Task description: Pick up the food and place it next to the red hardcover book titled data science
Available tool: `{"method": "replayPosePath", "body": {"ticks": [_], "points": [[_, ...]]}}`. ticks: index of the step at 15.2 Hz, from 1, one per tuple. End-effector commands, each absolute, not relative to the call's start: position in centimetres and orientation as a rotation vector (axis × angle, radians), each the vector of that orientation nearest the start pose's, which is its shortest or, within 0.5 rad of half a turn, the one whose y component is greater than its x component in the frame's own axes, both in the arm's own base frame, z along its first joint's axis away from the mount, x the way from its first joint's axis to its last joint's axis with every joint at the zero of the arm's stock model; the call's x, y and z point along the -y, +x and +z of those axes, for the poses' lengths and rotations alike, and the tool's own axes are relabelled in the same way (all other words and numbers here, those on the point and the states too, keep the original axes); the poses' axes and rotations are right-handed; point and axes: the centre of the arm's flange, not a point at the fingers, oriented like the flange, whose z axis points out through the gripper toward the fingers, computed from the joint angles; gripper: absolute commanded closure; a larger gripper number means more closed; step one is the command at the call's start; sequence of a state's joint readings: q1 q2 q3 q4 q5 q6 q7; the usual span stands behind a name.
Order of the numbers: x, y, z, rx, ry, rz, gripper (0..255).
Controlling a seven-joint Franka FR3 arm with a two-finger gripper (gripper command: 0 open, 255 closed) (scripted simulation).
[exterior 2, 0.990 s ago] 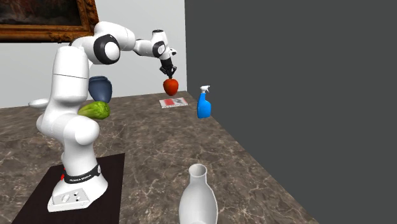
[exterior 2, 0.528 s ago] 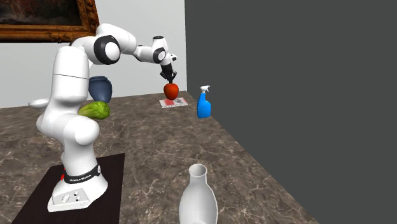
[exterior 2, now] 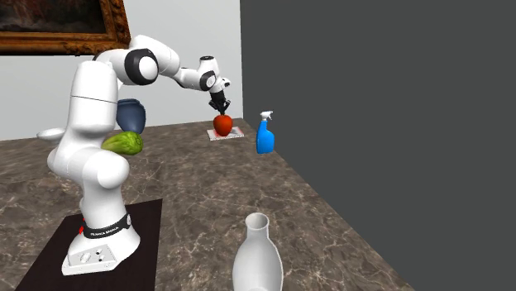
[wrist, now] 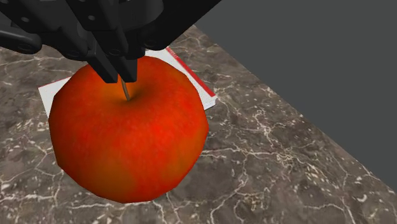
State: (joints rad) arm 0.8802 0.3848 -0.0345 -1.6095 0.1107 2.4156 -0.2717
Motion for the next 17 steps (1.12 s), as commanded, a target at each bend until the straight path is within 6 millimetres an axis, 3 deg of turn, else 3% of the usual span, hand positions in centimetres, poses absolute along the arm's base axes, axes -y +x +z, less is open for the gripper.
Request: {"method": "replayPosePath", "body": {"ticks": [1, 6, 14, 15, 17], "points": [[-52.8, 46.3, 43.9, 1.458, -2.501, -0.563, 255], [-52.8, 46.3, 40.9, 1.458, -2.501, -0.563, 255], [-52.8, 46.3, 40.9, 1.458, -2.501, -0.563, 255], [-52.8, 46.3, 40.9, 1.458, -2.501, -0.563, 0], [-52.8, 46.3, 40.9, 1.458, -2.501, -0.563, 0]]}}
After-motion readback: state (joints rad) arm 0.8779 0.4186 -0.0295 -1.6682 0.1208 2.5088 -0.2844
